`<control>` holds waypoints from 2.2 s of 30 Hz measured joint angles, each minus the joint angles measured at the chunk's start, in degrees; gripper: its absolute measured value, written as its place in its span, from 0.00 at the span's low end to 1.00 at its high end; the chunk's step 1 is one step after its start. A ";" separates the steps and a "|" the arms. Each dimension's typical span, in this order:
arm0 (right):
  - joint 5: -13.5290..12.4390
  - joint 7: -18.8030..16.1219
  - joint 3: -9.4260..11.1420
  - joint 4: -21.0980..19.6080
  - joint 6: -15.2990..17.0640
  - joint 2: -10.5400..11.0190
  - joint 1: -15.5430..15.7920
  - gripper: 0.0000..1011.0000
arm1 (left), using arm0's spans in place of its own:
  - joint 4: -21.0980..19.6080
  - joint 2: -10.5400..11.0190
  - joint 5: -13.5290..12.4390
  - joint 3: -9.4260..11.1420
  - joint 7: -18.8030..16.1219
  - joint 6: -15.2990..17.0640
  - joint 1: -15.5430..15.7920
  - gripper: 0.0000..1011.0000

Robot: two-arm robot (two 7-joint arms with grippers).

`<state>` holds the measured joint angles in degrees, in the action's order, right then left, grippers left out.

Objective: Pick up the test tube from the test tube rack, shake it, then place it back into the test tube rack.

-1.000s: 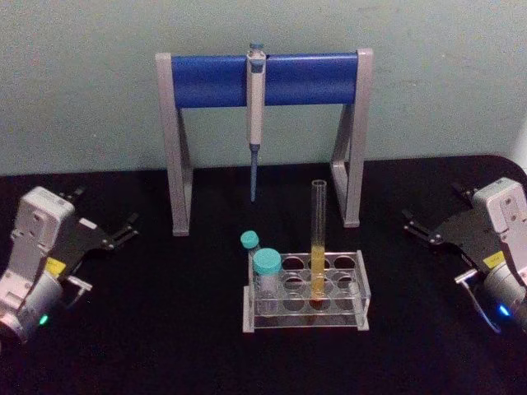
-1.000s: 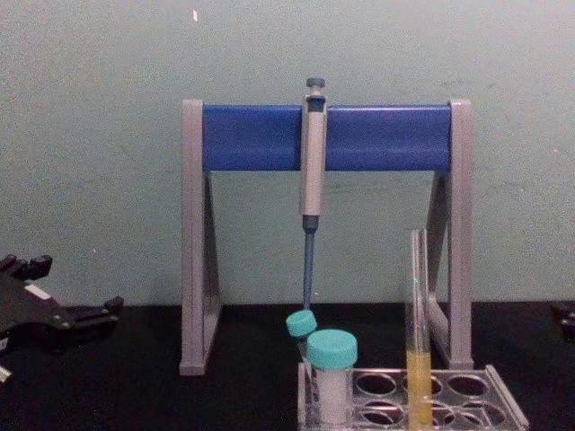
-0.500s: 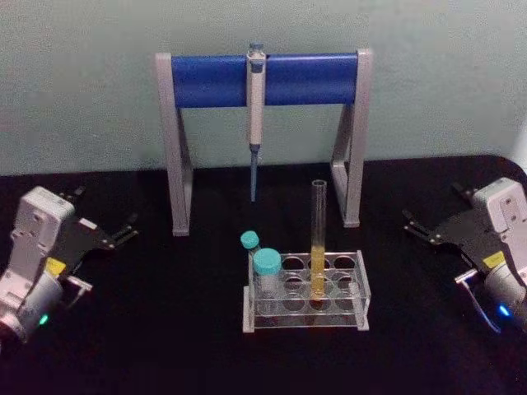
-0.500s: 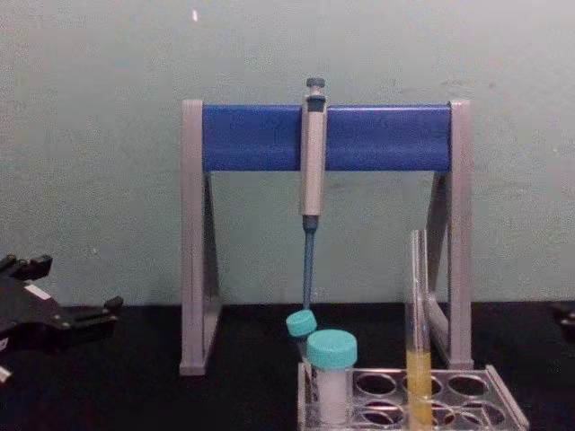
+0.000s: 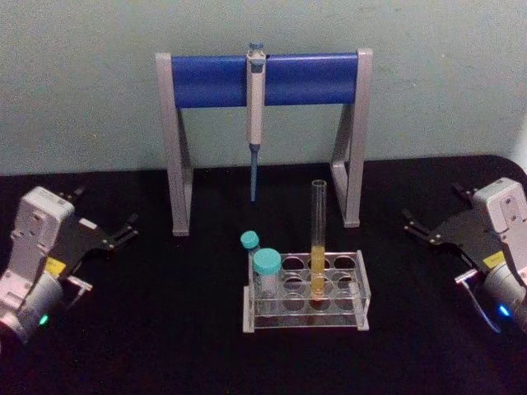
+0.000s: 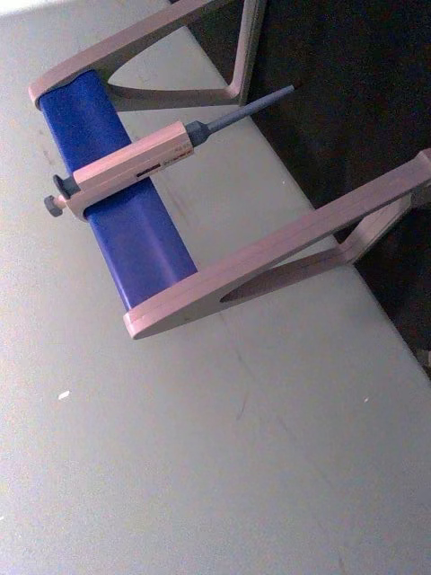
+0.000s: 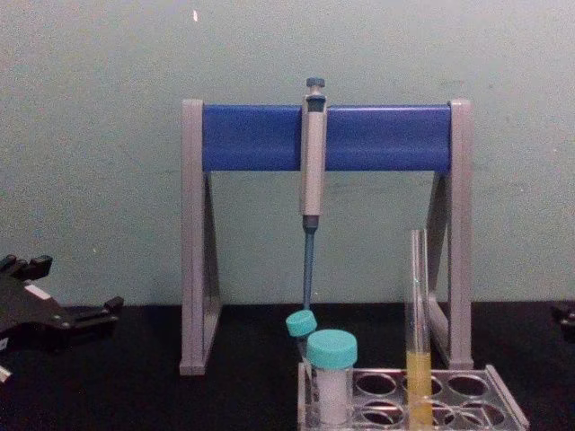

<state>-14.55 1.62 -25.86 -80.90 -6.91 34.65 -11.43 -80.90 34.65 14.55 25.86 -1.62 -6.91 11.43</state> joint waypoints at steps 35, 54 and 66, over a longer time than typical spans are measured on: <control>0.00 0.00 0.00 0.00 0.00 0.00 0.00 0.99 | 0.00 0.00 0.00 0.00 0.00 0.00 0.00 1.00; 0.43 -0.82 0.91 -0.29 0.15 -0.30 0.39 0.99 | 0.00 0.00 0.00 0.00 0.00 0.00 0.00 1.00; -2.56 -4.83 3.71 -4.97 2.23 0.23 3.79 0.99 | 0.00 0.00 0.00 0.00 0.00 0.00 0.00 1.00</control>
<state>-17.11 -3.20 -22.15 -85.87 -4.67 34.87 -7.64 -80.90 34.65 14.55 25.86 -1.62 -6.91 11.43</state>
